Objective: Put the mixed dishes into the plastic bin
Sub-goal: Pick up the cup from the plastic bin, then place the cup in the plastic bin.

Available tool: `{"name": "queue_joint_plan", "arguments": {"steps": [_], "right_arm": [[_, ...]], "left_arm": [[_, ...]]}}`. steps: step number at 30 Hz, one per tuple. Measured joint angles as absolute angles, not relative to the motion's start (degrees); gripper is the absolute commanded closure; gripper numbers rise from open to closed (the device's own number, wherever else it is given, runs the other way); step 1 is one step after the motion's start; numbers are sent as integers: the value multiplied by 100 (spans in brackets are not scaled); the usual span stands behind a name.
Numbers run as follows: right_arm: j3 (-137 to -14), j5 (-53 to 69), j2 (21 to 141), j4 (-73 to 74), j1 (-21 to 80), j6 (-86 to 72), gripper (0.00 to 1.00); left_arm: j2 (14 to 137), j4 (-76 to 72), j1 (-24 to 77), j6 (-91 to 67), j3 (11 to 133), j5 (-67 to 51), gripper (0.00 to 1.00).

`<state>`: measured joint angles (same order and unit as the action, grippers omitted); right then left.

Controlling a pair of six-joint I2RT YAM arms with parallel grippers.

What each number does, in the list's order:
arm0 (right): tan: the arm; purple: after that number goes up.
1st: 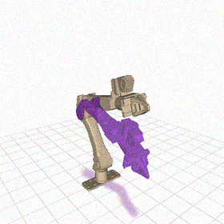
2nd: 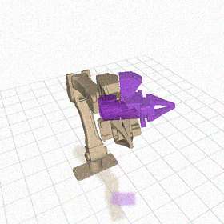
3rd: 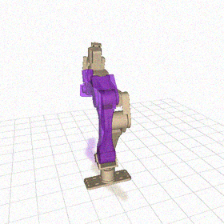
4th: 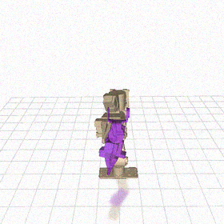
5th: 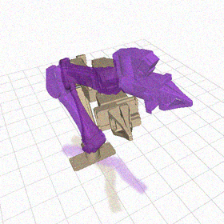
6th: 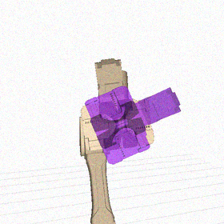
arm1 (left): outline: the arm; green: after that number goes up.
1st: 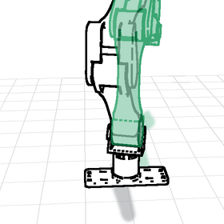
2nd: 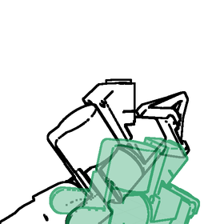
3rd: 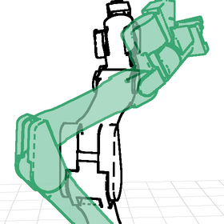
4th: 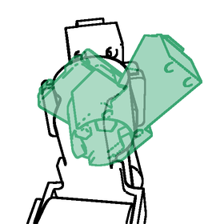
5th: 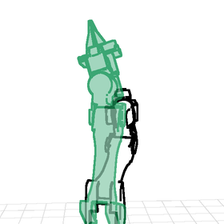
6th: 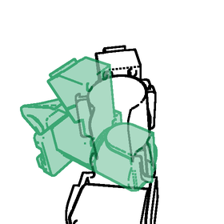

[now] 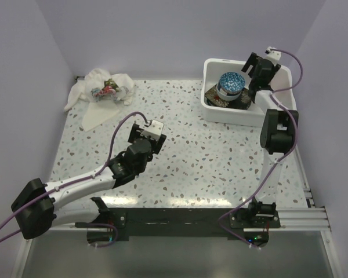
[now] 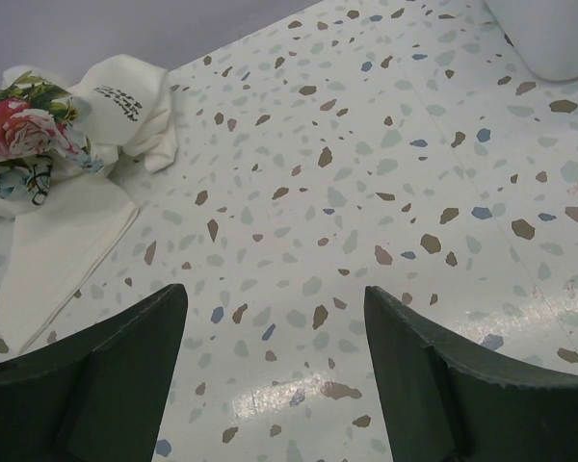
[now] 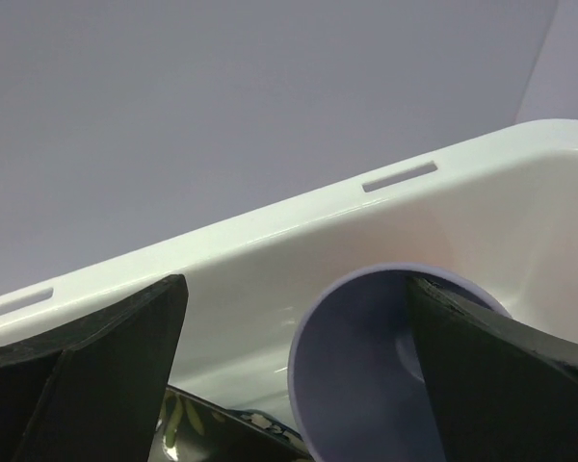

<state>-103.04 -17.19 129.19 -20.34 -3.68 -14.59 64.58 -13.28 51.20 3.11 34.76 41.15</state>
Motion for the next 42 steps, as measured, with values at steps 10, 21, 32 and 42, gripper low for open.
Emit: {"name": "queue_joint_plan", "arguments": {"steps": [10, 21, 32, 42], "right_arm": [[-10353, -2318, 13207, -2182, -375, -1374, 1], [-10280, -2443, 13172, -2351, -381, -1577, 5], [-9769, -2578, 12984, -2071, -381, -1704, 61], [-9522, -2735, 12368, -1260, -419, -1588, 100]], "left_arm": [[6484, -1361, 5142, 381, 3448, 4115, 21], [6504, -1406, 5142, 412, 3411, 4115, 21], [6504, -1409, 5146, 414, 3411, 4115, 21], [6469, -1409, 5146, 412, 3411, 4112, 22]]}}
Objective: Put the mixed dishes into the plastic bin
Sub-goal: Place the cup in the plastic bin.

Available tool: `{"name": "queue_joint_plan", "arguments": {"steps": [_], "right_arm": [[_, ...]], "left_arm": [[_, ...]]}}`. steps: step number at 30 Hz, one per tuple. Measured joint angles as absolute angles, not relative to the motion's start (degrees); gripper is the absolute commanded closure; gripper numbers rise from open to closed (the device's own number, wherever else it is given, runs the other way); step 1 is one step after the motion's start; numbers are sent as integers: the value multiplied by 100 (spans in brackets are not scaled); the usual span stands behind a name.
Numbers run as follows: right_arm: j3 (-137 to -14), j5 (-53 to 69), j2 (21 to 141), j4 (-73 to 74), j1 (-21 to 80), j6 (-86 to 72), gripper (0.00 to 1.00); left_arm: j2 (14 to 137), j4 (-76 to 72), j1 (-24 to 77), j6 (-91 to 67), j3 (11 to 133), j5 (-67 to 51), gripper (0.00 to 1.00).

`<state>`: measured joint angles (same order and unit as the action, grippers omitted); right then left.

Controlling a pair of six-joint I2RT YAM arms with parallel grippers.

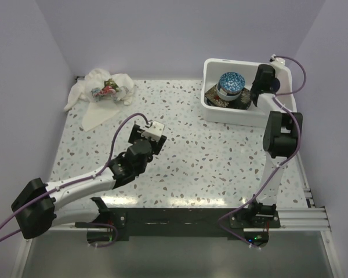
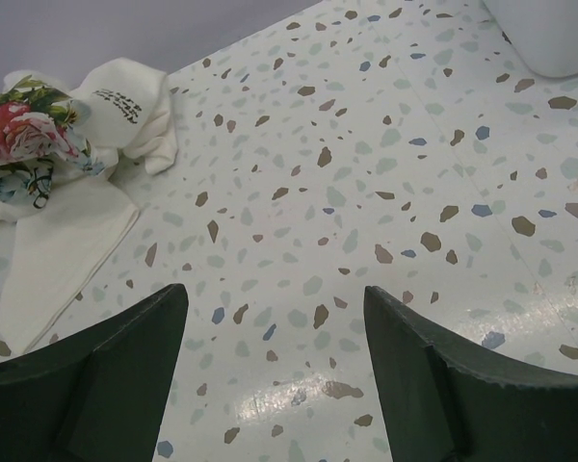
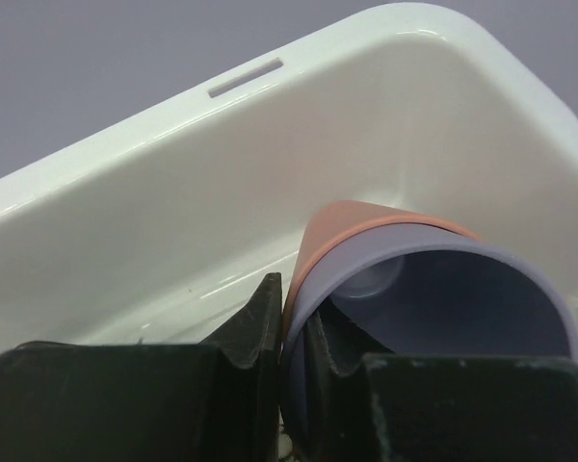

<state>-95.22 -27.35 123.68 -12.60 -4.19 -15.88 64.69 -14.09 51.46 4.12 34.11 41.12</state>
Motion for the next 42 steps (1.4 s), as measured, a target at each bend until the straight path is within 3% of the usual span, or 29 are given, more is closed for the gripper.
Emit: {"name": "queue_joint_plan", "arguments": {"steps": [9, 25, 38, 42], "right_arm": [[-9511, -2714, 11395, 104, -421, -1140, 100], [-11122, -1693, 11780, 3664, -534, -832, 100], [-11080, -1225, 11900, 4049, -854, -895, 78], [-10868, -1155, 11900, 3957, -862, -913, 78]], "left_arm": [[6217, -1406, 5153, 410, 3411, 4093, 22], [6104, -1398, 5157, 408, 3411, 4047, 22], [6104, -1396, 5157, 408, 3411, 4034, 22], [6104, -1396, 5157, 408, 3411, 4027, 22]]}}
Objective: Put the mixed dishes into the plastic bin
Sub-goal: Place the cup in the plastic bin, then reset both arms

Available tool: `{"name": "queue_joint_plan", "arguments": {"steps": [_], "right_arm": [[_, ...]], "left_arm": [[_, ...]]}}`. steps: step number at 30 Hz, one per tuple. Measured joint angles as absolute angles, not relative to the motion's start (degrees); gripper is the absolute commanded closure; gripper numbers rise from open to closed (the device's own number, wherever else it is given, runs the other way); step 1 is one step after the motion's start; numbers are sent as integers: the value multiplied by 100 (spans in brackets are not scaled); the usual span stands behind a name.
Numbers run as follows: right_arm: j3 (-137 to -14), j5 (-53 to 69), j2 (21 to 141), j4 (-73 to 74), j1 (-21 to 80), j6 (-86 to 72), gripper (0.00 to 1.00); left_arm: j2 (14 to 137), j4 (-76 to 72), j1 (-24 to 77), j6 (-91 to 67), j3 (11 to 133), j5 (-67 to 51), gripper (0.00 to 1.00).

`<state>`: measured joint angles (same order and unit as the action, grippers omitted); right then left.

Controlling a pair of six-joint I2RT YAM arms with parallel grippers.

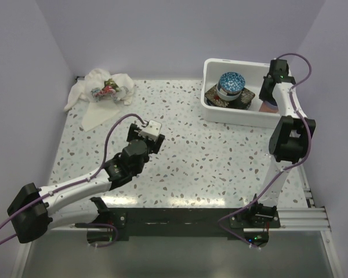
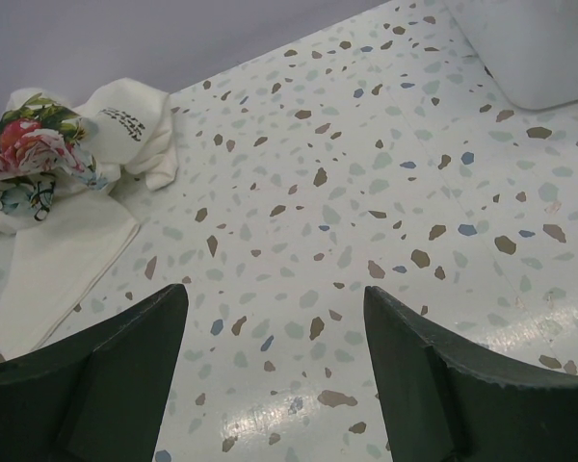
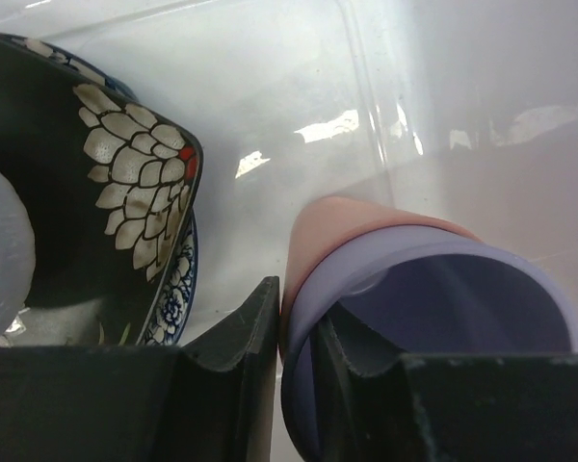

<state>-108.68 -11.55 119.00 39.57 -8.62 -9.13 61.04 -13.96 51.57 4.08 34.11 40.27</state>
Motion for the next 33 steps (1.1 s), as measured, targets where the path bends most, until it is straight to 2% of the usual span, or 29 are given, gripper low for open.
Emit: {"name": "queue_joint_plan", "arguments": {"steps": [4, 13, 16, 26, 33], "right_arm": [[-10630, -1090, 11896, 3806, -845, -939, 75], [-10442, -1035, 11773, 3769, -836, -985, 43], [-10436, -987, 11585, 3767, -836, -991, 36], [-10521, -923, 11019, 3767, -814, -987, 31], [-10230, -921, 10667, 3723, -803, -1004, 23]], "left_arm": [[6104, -1391, 5157, 408, 3411, 4025, 22], [6047, -1380, 5157, 408, 3411, 4027, 22], [6020, -1363, 5157, 408, 3411, 4027, 22], [5964, -1251, 5157, 405, 3411, 4029, 22], [5922, -1201, 5157, 405, 3413, 4029, 22]]}}
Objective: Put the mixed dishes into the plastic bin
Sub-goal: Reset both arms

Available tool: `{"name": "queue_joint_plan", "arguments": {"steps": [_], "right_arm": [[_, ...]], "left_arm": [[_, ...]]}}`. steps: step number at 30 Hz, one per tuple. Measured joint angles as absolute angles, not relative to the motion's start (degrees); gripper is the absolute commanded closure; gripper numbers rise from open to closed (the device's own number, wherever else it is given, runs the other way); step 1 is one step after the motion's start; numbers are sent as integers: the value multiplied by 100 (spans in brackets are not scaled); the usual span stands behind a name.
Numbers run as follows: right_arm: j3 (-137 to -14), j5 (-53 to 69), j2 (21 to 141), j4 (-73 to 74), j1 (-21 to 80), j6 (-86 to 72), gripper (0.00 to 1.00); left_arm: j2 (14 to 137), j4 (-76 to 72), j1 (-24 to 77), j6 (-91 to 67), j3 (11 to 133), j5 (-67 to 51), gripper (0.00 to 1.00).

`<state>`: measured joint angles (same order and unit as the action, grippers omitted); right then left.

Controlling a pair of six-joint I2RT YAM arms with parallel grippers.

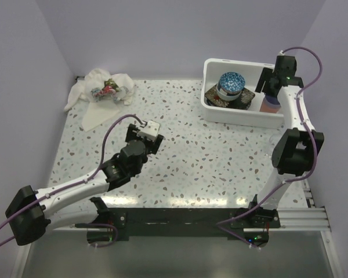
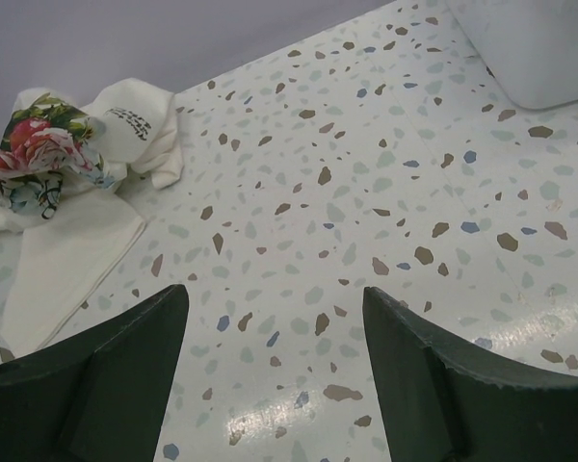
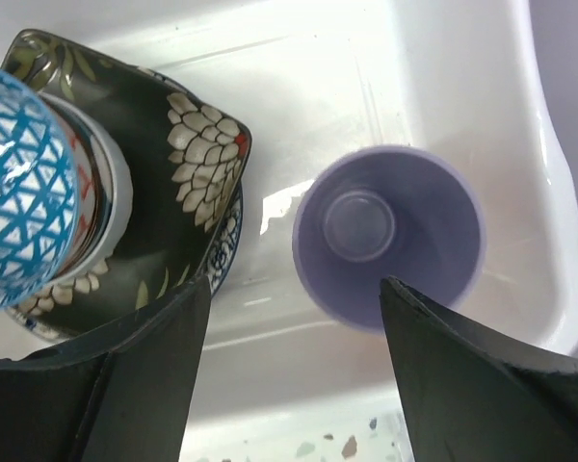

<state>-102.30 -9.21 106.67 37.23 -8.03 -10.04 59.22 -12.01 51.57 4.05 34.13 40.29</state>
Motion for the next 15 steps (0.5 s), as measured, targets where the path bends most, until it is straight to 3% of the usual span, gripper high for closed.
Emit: {"name": "queue_joint_plan", "arguments": {"steps": [15], "right_arm": [[-7752, -1247, 7262, 3760, -1070, -1398, 17]], "left_arm": [[4960, -1105, 5162, 346, 3417, 3988, 22]]}}
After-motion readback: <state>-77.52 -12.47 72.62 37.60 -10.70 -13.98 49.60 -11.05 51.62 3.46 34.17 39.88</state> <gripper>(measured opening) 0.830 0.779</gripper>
